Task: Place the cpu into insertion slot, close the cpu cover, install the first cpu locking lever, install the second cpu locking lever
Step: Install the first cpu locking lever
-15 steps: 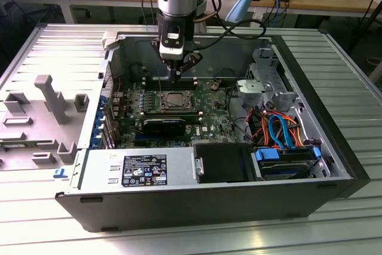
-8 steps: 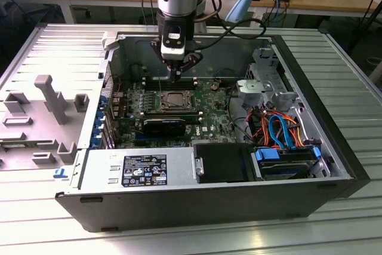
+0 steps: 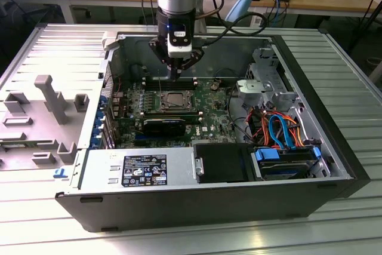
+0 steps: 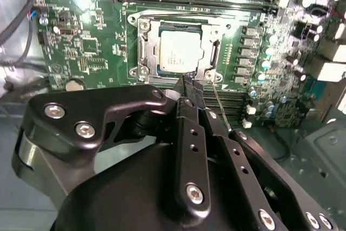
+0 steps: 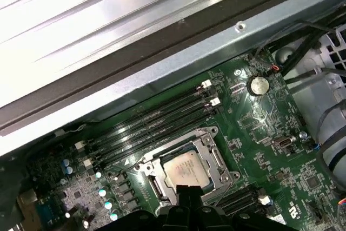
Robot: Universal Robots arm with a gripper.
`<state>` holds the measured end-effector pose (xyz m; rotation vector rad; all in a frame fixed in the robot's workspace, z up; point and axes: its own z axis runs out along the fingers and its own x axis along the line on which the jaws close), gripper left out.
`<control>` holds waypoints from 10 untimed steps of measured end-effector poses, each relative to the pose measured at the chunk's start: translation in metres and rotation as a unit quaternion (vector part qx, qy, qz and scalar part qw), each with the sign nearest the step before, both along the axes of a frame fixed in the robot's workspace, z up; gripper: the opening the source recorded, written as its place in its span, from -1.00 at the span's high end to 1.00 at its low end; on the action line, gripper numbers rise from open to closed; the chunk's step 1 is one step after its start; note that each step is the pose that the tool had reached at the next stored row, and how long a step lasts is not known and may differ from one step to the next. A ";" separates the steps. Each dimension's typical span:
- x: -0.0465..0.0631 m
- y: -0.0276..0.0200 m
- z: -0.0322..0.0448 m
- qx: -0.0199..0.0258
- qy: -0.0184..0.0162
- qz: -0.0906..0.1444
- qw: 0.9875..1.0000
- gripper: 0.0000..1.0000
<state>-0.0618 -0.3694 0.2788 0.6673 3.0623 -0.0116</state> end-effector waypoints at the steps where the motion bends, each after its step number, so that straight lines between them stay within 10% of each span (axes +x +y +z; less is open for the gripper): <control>1: 0.000 0.0000 0.0000 0.000 0.000 0.030 1.000 0.79; 10: 0.000 0.0000 0.0000 0.000 0.000 0.064 0.998 0.79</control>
